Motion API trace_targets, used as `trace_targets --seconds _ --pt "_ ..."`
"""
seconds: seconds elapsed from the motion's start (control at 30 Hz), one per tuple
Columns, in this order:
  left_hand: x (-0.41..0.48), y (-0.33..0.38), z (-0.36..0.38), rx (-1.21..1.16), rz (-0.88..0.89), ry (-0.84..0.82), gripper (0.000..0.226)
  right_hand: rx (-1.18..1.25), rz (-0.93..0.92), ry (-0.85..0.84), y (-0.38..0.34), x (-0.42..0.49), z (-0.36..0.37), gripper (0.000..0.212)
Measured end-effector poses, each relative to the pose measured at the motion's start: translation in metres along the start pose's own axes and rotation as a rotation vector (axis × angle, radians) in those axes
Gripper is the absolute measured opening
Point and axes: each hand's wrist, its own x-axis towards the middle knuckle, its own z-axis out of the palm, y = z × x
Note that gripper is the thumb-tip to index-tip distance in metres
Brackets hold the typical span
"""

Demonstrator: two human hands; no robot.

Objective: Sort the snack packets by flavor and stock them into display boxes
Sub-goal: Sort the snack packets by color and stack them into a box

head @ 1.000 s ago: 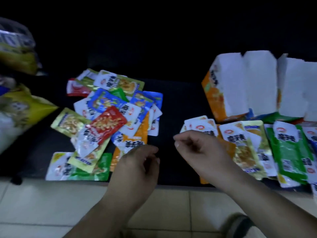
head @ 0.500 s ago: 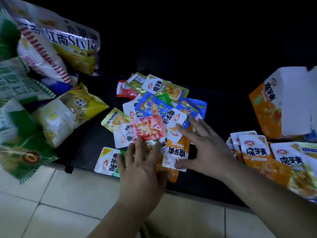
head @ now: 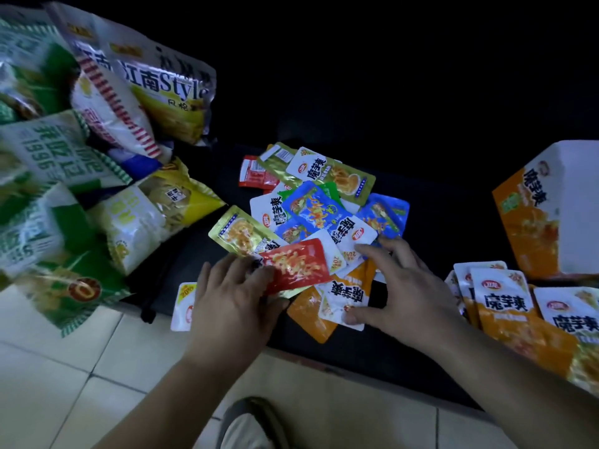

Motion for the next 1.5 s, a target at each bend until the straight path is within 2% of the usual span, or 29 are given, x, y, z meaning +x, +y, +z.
trace_targets --seconds 0.1,0.2,0.27,0.37,0.43,0.5,0.6,0.67,0.73,0.8,0.87,0.93,1.0,1.03,1.1,1.17,1.3,1.4,1.5 --pt "-0.001 0.003 -0.012 0.032 -0.049 0.031 0.047 -0.035 0.002 0.015 -0.002 0.003 0.003 0.126" --pt "0.018 0.025 -0.029 -0.139 0.087 0.12 0.053 -0.077 0.016 0.014 -0.006 0.006 0.004 0.125" --pt "0.043 0.046 -0.037 -0.141 0.113 0.049 0.069 -0.062 0.032 0.024 -0.009 0.007 0.005 0.122" --pt "0.086 0.061 -0.03 -0.062 -0.03 -0.165 0.086 -0.028 0.056 0.06 -0.009 0.005 0.01 0.117" --pt "0.098 0.062 -0.015 -0.011 -0.053 -0.193 0.085 -0.003 0.084 0.063 -0.006 0.005 0.012 0.114" --pt "0.092 0.063 0.0 0.007 -0.022 -0.149 0.084 0.026 0.121 0.041 -0.005 0.005 0.012 0.111" --pt "0.073 0.061 0.011 -0.087 0.049 -0.09 0.082 0.084 0.125 0.053 -0.003 0.003 0.009 0.106" --pt "0.065 0.055 0.012 -0.141 0.113 0.007 0.07 0.161 0.125 0.056 0.004 0.001 -0.002 0.102" --pt "0.06 0.049 0.006 -0.195 0.125 0.073 0.056 0.281 0.138 0.031 0.012 0.0 -0.013 0.088" --pt "0.059 0.048 0.0 -0.353 -0.01 0.077 0.051 0.369 0.149 0.028 0.018 0.0 -0.02 0.065" --pt "0.065 0.048 -0.009 -0.607 -0.228 0.07 0.06 0.366 0.159 0.066 0.019 0.001 -0.017 0.049" --pt "0.075 0.049 -0.018 -0.798 -0.404 -0.005 0.075 0.343 0.164 0.102 0.017 0.003 -0.013 0.044" --pt "0.083 0.05 -0.023 -0.769 -0.392 -0.109 0.077 0.326 0.163 0.111 0.016 0.004 -0.011 0.047" --pt "0.085 0.053 -0.025 -0.736 -0.353 -0.141 0.067 0.31 0.162 0.115 0.017 0.004 -0.013 0.05" --pt "0.087 0.057 -0.026 -0.749 -0.308 -0.179 0.028 0.282 0.175 0.108 0.017 0.004 -0.015 0.053" --pt "0.087 0.059 -0.025 -0.779 -0.278 -0.202 0.015 0.308 0.186 0.104 0.016 0.003 -0.015 0.053" --pt "0.083 0.061 -0.032 -0.919 -0.266 -0.175 0.015 0.44 0.215 0.143 0.015 0.002 -0.015 0.062" --pt "0.078 0.062 -0.04 -1.064 -0.314 -0.055 0.017 0.532 0.23 0.178 0.016 0.005 -0.013 0.081" --pt "0.071 0.055 -0.037 -1.217 -0.436 0.066 0.012 0.6 0.242 0.241 0.015 0.006 -0.011 0.09"
